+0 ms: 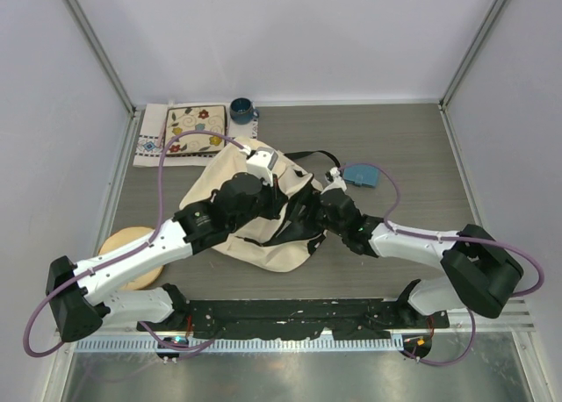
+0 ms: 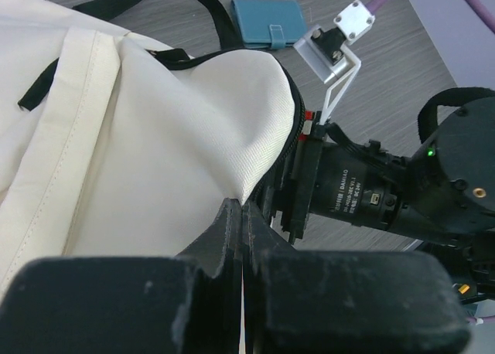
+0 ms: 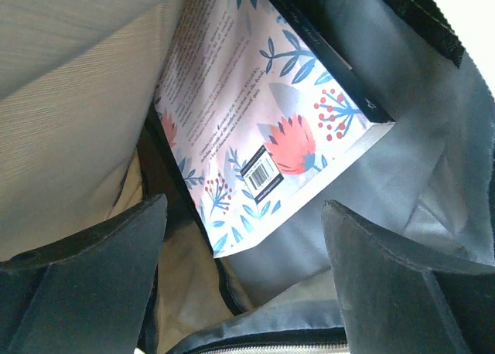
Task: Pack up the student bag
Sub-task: Place the book in the student bag.
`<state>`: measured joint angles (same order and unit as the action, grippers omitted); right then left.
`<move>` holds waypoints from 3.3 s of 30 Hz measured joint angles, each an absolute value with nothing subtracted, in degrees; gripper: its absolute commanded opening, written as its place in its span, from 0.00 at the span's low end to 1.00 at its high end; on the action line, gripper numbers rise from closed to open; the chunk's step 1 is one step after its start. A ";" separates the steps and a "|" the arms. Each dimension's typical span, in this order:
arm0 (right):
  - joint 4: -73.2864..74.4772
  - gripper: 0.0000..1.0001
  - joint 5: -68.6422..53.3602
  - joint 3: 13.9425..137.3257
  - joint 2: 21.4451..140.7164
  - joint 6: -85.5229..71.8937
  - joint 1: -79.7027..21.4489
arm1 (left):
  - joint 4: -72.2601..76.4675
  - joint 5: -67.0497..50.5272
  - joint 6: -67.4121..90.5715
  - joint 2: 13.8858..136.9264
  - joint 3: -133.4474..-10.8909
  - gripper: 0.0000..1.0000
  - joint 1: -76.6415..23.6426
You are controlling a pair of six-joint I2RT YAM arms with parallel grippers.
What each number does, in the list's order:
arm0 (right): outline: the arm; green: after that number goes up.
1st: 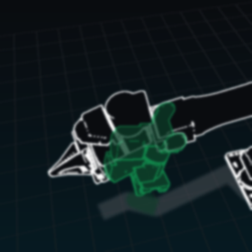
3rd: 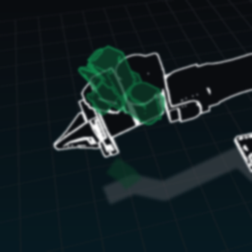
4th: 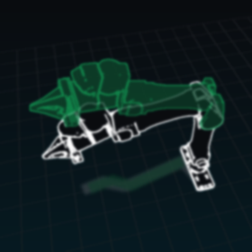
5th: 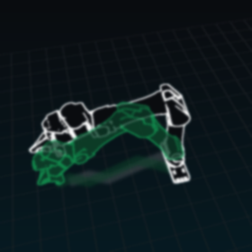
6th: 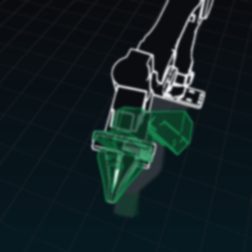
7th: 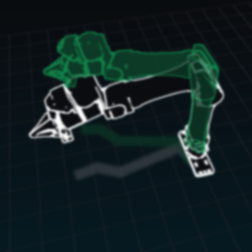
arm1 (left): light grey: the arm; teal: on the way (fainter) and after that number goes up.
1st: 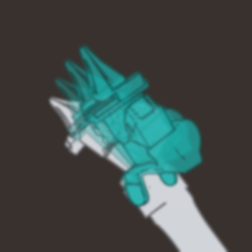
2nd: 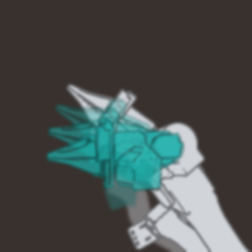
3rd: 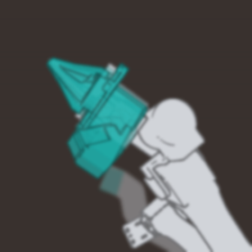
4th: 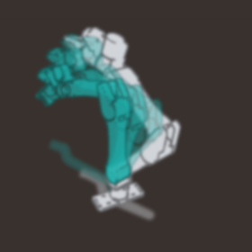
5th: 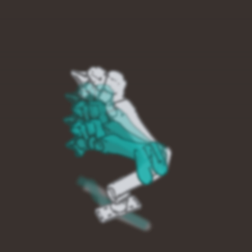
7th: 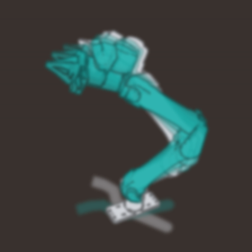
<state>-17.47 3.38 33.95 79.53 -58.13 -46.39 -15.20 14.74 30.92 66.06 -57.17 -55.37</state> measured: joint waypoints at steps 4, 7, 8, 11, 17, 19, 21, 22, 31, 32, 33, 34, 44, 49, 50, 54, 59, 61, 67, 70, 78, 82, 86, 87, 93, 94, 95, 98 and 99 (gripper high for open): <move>-16.78 0.85 3.03 33.95 78.26 -57.23 -46.39 | -14.79 14.59 31.09 66.06 -56.69 0.00 -55.37; -16.67 0.83 2.17 33.95 78.85 -57.32 -46.39 | -14.72 14.31 31.11 66.06 -56.62 0.00 -55.37; -16.67 0.82 1.78 33.95 79.26 -57.39 -46.39 | -14.72 14.31 31.11 66.06 -56.60 0.00 -55.37; -17.43 0.73 0.25 33.95 81.32 -57.84 -46.39 | -14.61 14.28 31.11 66.06 -56.47 0.00 -55.37; -21.80 0.47 -3.42 34.44 85.38 -58.85 -46.39 | -14.41 14.13 31.11 66.06 -56.38 0.00 -55.37; -22.09 0.41 -4.21 35.68 87.07 -58.85 -46.39 | -14.39 14.11 31.11 66.06 -56.38 0.00 -55.37; -22.33 0.41 -4.60 37.76 88.95 -58.76 -46.39 | -14.39 14.06 31.11 66.06 -56.38 0.00 -55.37; -22.50 0.41 -4.64 38.96 89.80 -58.76 -46.39 | -14.37 13.91 31.11 66.06 -56.38 0.00 -55.37; -25.67 0.59 -5.06 47.11 97.51 -58.96 -46.39 | -13.89 13.72 31.11 66.06 -56.38 0.00 -55.31; -25.80 0.61 -5.04 46.89 97.54 -59.02 -46.37 | -13.89 13.69 31.11 66.06 -56.38 0.00 -55.33; -26.35 0.63 -4.95 46.24 97.30 -59.02 -46.33 | -13.89 13.69 31.14 66.04 -56.38 0.00 -55.33; -26.72 0.66 -4.75 45.50 96.90 -59.02 -46.30 | -13.89 13.67 31.14 66.02 -56.38 0.00 -55.33; -22.85 0.70 1.17 35.92 83.26 -56.80 -46.33 | -13.65 13.41 31.33 65.98 -55.90 0.00 -55.37; -24.34 0.70 1.15 36.14 85.95 -56.86 -46.33 | -13.54 13.17 31.33 65.98 -55.90 0.00 -55.37; -24.82 0.70 1.04 36.38 87.18 -56.90 -46.33 | -13.54 13.04 31.33 65.98 -55.90 0.00 -55.37; -27.22 0.67 -0.58 39.22 93.93 -57.32 -46.33 | -13.56 12.75 31.33 65.98 -55.90 0.00 -55.37; -34.00 0.61 -2.48 40.88 98.28 -57.58 -46.33 | -13.56 12.05 31.31 65.98 -55.90 0.00 -55.37; -35.42 0.56 -2.57 40.95 98.67 -57.43 -46.30 | -13.54 11.68 31.33 66.00 -55.90 0.00 -55.37; -36.97 0.38 -2.50 40.93 99.57 -57.06 -46.28 | -13.52 10.55 31.33 66.24 -55.90 0.00 -55.35; -37.41 0.41 -2.39 40.51 99.81 -56.97 -46.28 | -13.52 10.31 31.33 66.54 -55.90 0.00 -55.37; -38.44 0.70 -1.13 34.11 93.97 -55.18 -46.28 | -13.54 10.26 31.33 66.61 -55.88 0.00 -55.37; -35.05 0.72 1.17 31.22 86.11 -53.45 -46.28 | -13.50 10.24 31.35 66.61 -55.70 0.00 -55.37; -30.57 0.72 3.75 28.80 78.37 -51.86 -46.28 | -13.04 9.85 31.53 66.61 -55.40 0.00 -55.37; -28.97 0.72 4.34 28.12 76.73 -51.59 -46.28 | -12.75 9.65 31.59 66.61 -55.40 0.00 -55.37; -16.25 0.70 10.90 26.28 66.46 -50.96 -46.28 | -12.67 9.52 31.73 66.72 -54.94 0.00 -55.22; -14.39 0.69 12.14 26.28 64.86 -50.89 -46.28 | -12.67 9.39 31.83 66.85 -54.92 0.00 -55.24; -12.43 0.67 13.56 26.28 63.33 -50.87 -46.28 | -12.64 9.37 32.03 67.02 -54.92 0.00 -55.29; -7.09 0.62 17.12 26.24 59.44 -50.87 -46.28 | -12.62 9.13 32.56 67.59 -54.92 0.00 -55.27; -5.61 0.60 17.93 26.24 58.59 -50.89 -46.28 | -12.62 8.93 32.64 67.81 -54.89 0.00 -55.27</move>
